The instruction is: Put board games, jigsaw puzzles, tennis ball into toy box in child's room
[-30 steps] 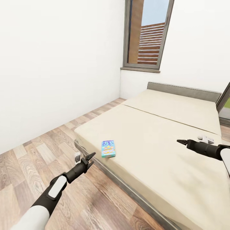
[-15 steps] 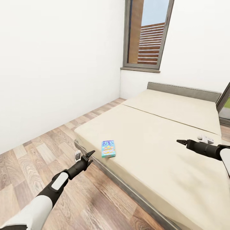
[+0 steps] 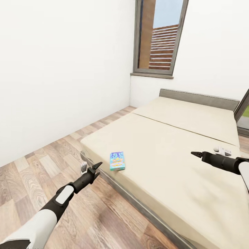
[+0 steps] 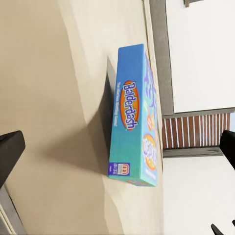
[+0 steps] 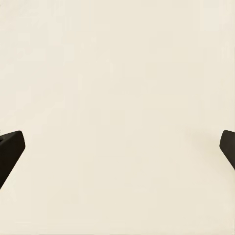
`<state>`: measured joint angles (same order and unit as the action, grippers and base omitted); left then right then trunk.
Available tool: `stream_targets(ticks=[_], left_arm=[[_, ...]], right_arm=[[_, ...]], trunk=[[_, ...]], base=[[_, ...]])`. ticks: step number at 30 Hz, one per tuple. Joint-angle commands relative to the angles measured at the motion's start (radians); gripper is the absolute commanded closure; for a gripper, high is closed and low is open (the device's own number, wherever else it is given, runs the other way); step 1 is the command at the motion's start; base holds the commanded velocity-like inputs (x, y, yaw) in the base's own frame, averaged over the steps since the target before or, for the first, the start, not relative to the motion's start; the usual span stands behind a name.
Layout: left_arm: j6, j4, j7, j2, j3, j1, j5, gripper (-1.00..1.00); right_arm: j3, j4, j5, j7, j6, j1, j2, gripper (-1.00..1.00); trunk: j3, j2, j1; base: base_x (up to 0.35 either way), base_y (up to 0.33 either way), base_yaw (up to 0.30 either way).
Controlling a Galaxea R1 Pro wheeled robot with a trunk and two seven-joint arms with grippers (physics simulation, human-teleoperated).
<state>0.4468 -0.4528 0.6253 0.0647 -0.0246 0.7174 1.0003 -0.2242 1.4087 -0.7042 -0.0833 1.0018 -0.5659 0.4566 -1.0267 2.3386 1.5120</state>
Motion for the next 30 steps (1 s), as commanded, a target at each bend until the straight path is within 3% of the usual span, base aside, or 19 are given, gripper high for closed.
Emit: stream_targets(ticks=[1,30], left_arm=[[0.008,0.001,0.001,0.0,-0.003,0.003,0.005,-1.0],[0.004,0.011,-0.001,-0.004,-0.002,0.014,0.004,-1.0]], right_arm=[[-0.001,0.005,0.008,-0.009,0.005,0.001,0.0,-1.0],[-0.002,0.022,0.009,-0.008,0.005,0.011,0.0,-1.0]], trunk=[[-0.001,0.0,0.0],[-0.001,0.0,0.0]], base=[[0.0,0.0,0.0],[0.0,0.0,-0.086]])
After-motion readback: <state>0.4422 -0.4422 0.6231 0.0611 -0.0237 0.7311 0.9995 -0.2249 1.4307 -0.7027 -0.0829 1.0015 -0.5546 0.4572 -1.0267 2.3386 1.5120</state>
